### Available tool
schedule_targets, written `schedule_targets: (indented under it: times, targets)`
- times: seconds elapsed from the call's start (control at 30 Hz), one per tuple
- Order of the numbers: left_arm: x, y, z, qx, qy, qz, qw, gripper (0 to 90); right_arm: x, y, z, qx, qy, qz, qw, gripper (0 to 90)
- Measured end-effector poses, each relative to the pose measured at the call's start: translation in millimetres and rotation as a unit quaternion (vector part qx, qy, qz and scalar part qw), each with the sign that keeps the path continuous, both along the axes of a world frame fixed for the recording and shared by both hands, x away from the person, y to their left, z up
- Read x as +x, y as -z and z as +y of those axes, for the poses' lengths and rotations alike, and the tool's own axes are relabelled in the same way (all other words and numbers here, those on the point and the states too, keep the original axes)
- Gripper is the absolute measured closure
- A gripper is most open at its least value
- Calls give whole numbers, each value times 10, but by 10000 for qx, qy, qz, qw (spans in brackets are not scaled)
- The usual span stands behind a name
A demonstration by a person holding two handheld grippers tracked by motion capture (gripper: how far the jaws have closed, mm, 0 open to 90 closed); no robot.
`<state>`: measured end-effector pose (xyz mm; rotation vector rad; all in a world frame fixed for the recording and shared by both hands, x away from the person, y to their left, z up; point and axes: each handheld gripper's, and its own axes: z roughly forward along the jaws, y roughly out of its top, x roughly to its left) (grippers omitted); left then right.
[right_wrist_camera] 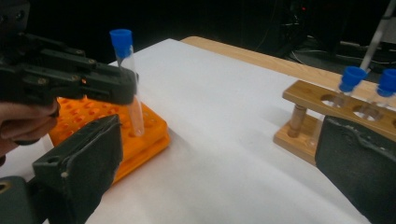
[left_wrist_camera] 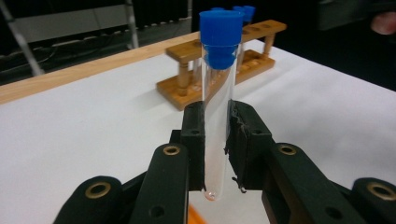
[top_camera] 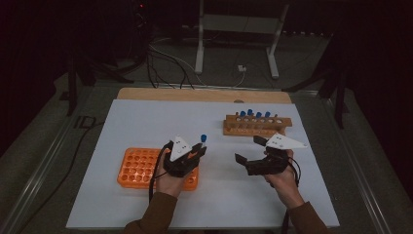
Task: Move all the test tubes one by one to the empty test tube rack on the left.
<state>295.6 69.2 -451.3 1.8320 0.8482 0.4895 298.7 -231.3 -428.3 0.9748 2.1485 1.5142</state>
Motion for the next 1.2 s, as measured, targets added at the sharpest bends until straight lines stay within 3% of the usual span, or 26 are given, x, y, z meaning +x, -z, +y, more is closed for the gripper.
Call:
schedule_targets:
  times: [0.2,0.57,0.97,1.2]
  targets:
    - [56,29,93,39,-179,14,9998,772,-6,75,-71,13,27,89,10000,13]
    - [167,111,176,49,-402,118,9991,772,-16,63,-83,52,7,75,10000,14]
    - [207,179,152,319,-350,384,9981,771,-12,79,-86,22,-22,132,9999,16]
    - [222,210,142,628,-338,627,9955,773,-9,94,-82,-3,-37,162,9999,17]
